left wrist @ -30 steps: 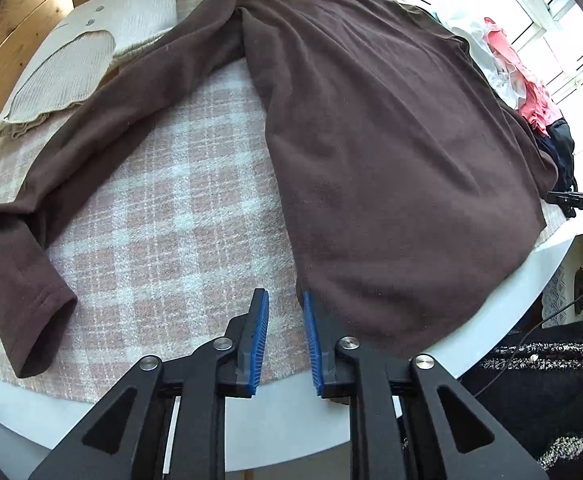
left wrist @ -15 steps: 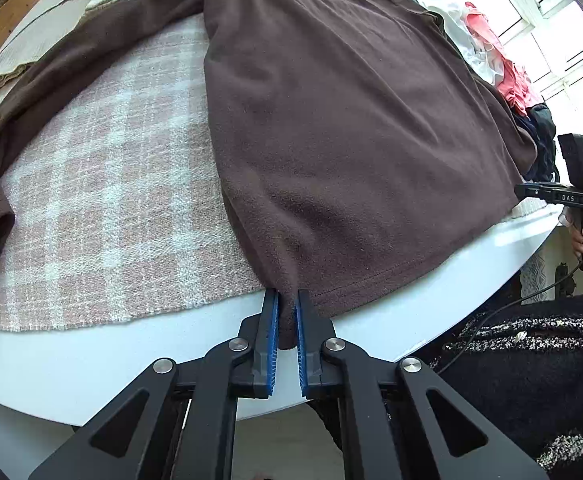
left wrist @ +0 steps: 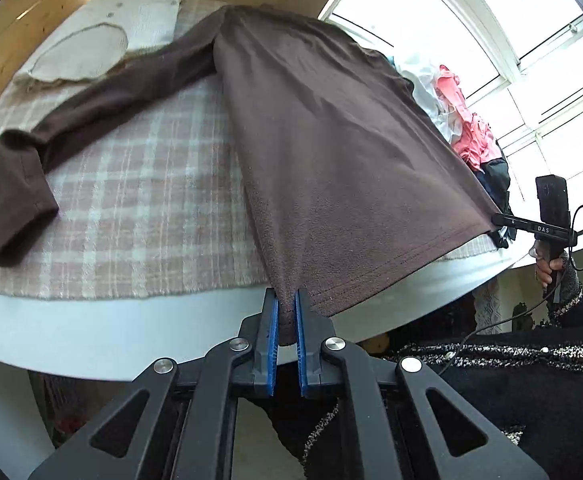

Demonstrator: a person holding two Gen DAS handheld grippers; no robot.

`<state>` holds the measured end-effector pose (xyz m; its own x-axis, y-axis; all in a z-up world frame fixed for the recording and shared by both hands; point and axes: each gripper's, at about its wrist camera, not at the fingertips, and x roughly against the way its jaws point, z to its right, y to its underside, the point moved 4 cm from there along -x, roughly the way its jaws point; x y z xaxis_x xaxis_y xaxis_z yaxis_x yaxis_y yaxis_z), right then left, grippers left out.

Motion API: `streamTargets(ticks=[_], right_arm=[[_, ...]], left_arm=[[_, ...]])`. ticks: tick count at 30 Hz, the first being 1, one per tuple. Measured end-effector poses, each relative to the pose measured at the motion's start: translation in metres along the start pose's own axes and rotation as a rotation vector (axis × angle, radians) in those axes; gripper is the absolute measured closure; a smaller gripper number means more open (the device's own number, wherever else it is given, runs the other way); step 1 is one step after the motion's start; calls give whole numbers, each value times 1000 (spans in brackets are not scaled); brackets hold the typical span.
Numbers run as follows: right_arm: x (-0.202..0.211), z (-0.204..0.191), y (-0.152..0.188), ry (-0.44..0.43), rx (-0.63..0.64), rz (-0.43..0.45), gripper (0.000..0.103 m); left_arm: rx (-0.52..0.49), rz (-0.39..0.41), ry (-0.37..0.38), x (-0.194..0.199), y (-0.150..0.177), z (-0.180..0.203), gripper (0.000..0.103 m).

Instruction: Fold clothes

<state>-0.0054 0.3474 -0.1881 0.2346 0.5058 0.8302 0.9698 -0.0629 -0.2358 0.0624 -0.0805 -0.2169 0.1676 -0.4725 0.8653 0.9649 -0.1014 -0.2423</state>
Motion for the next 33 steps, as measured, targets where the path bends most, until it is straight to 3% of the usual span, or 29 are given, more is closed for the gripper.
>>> streamTargets(ticks=[2,5,8,10,15,18,20,23,28,30,33], right_arm=[[13,-8,-10,3,26,33,97],[41,-26,-24,12,82,95,97],[50,-29,-23,-12,76,109,97],[36,-17,-13,6,44,75,97],[-17,18,15,114,-21,-61,97],[-39,29,27,163,-26,-140,92],[-50,35,33,194,-28,-183,88],[-25,36,14,214,-20,-93,75],[-19,11,-57,136,94,81,75],[-36,2,-85,131,137,112,75],[-76,9,-109,158,127,61,75]], left_arm=[[26,13,1,3,-8,-4,97],[-71,106,-64,47,-38,15,97],[-125,175,-74,84,-54,33,97],[-125,176,-71,86,-52,35,96],[-54,-4,-55,16,-18,8,96],[-30,-119,-110,-30,2,-11,97],[-13,-130,-136,-33,7,-19,97],[-28,-89,-152,-12,5,-18,96],[-112,-6,-185,11,-37,-11,92],[-133,48,-156,5,-70,-9,91],[-131,95,-53,-20,-118,-1,90]])
